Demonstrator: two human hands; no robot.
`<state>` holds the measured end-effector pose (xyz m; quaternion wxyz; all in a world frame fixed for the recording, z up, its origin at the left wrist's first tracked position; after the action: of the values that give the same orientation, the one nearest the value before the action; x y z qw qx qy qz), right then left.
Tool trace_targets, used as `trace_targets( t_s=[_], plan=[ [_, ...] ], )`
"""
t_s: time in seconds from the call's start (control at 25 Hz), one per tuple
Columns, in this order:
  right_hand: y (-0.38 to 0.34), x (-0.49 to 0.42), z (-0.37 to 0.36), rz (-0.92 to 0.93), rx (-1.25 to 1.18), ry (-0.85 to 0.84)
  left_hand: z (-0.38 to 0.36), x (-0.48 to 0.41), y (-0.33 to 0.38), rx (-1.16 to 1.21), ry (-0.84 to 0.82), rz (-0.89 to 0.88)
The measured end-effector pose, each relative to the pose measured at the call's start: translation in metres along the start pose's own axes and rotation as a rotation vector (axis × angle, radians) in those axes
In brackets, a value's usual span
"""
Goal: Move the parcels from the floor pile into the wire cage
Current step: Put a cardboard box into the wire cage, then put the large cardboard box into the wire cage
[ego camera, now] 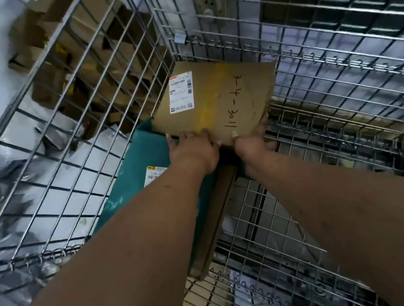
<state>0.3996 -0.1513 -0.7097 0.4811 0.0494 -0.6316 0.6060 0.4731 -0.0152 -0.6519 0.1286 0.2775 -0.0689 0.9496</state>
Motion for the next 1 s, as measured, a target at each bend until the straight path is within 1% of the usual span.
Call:
trace_targets(
  t_s=[0.08, 0.2, 0.32, 0.4, 0.52, 0.56, 0.68, 0.76, 0.88, 1.0],
  plan=[
    [0.007, 0.001, -0.009, -0.029, 0.055, -0.06, -0.004, 0.003, -0.002, -0.022, 0.002, -0.024],
    [0.034, -0.015, -0.014, -0.098, 0.002, -0.186, -0.004, 0.01, -0.003, 0.014, 0.048, -0.049],
    [0.023, 0.008, 0.001, -0.09, -0.076, -0.199, -0.001, 0.023, -0.009, 0.087, 0.075, -0.072],
    [0.005, 0.028, 0.012, -0.008, -0.065, -0.184, 0.003, 0.036, -0.017, 0.14, 0.081, -0.085],
    [-0.024, 0.072, 0.022, 0.161, 0.067, -0.225, 0.018, 0.059, -0.038, 0.193, 0.121, -0.086],
    [-0.035, 0.089, 0.022, 0.24, 0.151, -0.254, 0.024, 0.066, -0.045, 0.195, 0.132, -0.086],
    [-0.069, 0.144, 0.02, 0.481, 0.55, -0.291, 0.042, 0.093, -0.063, 0.179, 0.123, -0.102],
    [-0.083, 0.178, 0.017, 0.56, 0.68, -0.284, 0.055, 0.116, -0.071, 0.19, 0.129, -0.135],
    [-0.086, 0.226, 0.006, 0.606, 0.74, -0.26, 0.077, 0.159, -0.086, 0.245, 0.163, -0.196],
    [-0.087, 0.287, -0.011, 0.649, 0.664, -0.224, 0.097, 0.215, -0.118, 0.269, 0.238, -0.251]
  ],
)
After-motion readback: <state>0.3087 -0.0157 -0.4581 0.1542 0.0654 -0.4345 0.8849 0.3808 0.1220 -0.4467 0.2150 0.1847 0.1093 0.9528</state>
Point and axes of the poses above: each hand's wrist, its own x-axis away from the middle knuckle, its own z-axis out of the back of the hand, y = z × x, the point moved 8 cm from there along -x, towards the middle knuckle, and after that the axes turned 4 degrees about z, right-handed, at the moved point
